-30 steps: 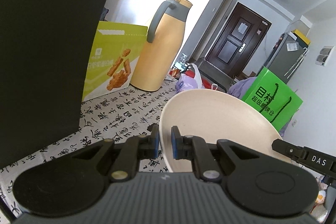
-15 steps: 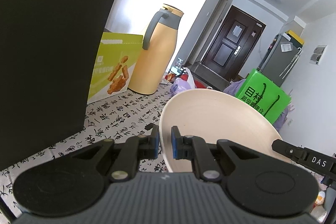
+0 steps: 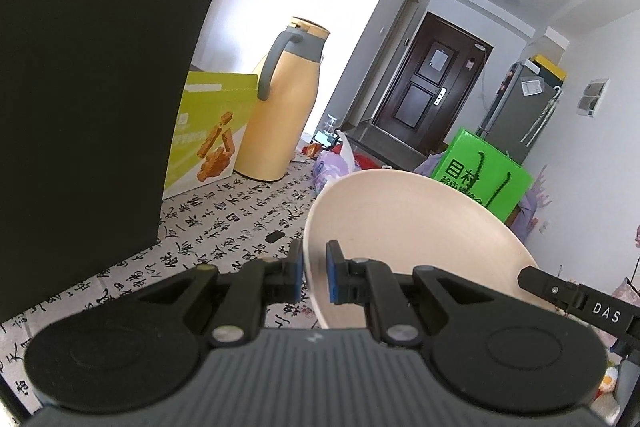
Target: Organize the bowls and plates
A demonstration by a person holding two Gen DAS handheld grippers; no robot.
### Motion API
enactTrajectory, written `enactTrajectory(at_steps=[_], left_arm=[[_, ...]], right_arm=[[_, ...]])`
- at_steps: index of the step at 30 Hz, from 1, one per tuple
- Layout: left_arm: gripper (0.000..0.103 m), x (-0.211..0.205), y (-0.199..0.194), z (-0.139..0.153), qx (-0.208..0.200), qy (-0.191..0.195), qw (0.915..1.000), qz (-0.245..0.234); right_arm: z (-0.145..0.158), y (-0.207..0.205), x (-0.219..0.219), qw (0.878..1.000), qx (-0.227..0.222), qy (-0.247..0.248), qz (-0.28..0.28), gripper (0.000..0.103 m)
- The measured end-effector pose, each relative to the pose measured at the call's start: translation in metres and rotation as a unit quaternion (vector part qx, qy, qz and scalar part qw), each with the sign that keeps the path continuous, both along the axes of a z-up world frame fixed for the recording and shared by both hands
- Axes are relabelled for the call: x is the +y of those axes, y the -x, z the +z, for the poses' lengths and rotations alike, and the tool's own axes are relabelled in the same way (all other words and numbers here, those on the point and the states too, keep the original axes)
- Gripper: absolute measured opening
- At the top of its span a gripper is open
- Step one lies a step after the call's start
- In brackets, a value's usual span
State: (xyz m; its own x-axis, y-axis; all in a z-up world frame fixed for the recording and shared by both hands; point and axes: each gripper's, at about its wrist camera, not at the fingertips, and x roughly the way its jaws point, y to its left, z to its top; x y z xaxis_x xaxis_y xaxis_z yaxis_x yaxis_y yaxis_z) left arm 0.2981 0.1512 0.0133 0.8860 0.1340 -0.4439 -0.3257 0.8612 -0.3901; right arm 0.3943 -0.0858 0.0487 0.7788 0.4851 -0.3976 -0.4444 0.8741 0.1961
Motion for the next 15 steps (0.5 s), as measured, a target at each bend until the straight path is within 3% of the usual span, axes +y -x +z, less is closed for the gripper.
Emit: enactTrajectory(at_steps=[15], left_arm=[[0.011,-0.024,0.028,0.012,-0.022,-0.012,0.9995,-0.019]], right_arm=[[0.008,0.044,-0.029,0.999,-0.029,-0.018,-0.023,0.009]])
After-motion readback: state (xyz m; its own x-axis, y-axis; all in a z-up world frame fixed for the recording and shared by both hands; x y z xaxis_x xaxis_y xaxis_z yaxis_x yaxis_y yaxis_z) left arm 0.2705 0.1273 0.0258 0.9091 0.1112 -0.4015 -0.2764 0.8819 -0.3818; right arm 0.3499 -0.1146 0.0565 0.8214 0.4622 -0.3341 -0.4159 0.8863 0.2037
